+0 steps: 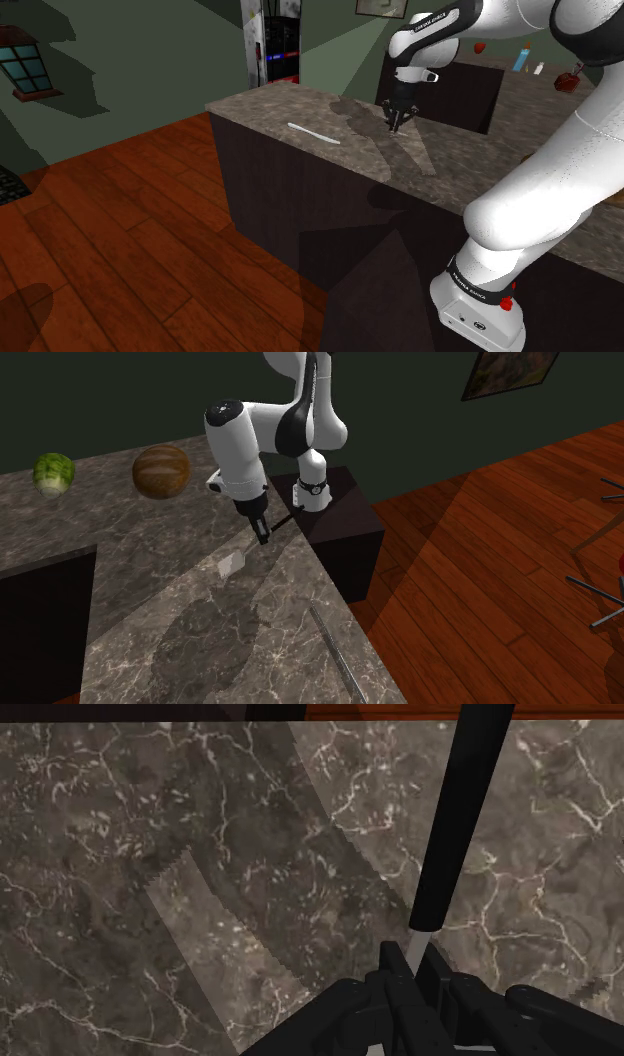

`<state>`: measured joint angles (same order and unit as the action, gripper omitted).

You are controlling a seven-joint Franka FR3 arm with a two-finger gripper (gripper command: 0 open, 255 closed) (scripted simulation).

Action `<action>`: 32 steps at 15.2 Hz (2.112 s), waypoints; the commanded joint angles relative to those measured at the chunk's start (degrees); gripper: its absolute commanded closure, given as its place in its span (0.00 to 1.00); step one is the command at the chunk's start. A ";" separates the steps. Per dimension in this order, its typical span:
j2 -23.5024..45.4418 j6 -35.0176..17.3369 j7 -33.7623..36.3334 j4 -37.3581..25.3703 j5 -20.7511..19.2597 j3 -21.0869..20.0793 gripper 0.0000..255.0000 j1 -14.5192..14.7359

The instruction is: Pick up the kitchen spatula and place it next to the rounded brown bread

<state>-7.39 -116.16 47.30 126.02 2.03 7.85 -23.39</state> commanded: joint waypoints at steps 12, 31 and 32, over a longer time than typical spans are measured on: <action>-3.86 8.50 -0.12 -4.64 -0.76 0.32 1.00 -0.43; -30.29 13.93 -17.83 15.72 -13.22 13.11 1.00 -12.78; -31.26 14.39 -18.99 16.12 -14.10 13.98 1.00 -13.59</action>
<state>-37.65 -101.79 29.67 141.24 -11.03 20.76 -36.09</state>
